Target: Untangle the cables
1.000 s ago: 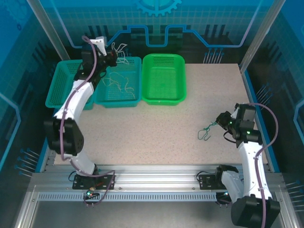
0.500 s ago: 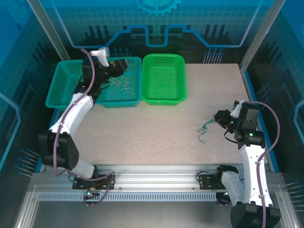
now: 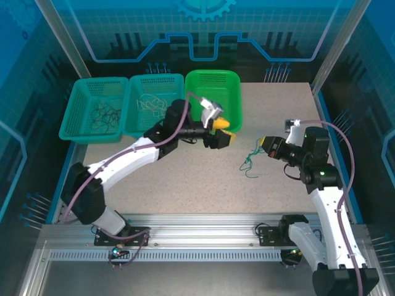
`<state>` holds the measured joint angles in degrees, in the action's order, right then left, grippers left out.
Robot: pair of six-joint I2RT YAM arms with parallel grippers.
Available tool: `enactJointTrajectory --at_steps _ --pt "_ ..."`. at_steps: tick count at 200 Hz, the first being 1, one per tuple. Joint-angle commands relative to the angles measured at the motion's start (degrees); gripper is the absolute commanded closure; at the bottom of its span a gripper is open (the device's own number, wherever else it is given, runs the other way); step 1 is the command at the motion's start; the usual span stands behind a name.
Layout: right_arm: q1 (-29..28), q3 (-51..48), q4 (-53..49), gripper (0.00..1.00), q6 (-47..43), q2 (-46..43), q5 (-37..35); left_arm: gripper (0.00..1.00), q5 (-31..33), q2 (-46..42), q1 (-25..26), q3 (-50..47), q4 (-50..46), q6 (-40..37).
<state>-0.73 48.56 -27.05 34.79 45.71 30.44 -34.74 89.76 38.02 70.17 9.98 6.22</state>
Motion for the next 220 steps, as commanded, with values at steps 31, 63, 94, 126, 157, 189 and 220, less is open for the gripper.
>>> enactJointTrajectory --at_steps 31,63,94,126,157,189,220 --pt "-6.05 1.53 4.85 1.0 -1.98 0.84 0.19 0.22 -9.43 9.47 3.78 1.23 10.84 2.82" --pt "-7.86 1.25 6.35 1.0 -1.19 1.01 0.32 0.31 -10.91 14.46 4.15 0.07 24.41 13.48" --pt "-9.44 0.17 8.2 1.0 -0.32 1.55 1.44 0.63 -11.33 17.81 4.1 -0.06 33.36 20.72" --pt "-9.59 -0.24 7.97 1.0 -0.32 1.94 1.78 0.95 -9.39 17.53 4.01 1.33 27.4 17.23" --pt "-9.3 0.87 -0.15 1.0 -1.62 0.64 -12.79 1.0 -4.33 15.21 3.94 1.38 17.86 10.68" --pt "-5.5 1.37 -8.77 1.0 -0.64 0.61 -25.63 0.61 -0.87 10.65 4.21 -2.21 10.22 3.47" --pt "-1.93 -0.37 -9.98 1.0 0.63 0.73 -27.1 0.48 12.43 5.6 8.69 -4.19 -8.88 -8.01"
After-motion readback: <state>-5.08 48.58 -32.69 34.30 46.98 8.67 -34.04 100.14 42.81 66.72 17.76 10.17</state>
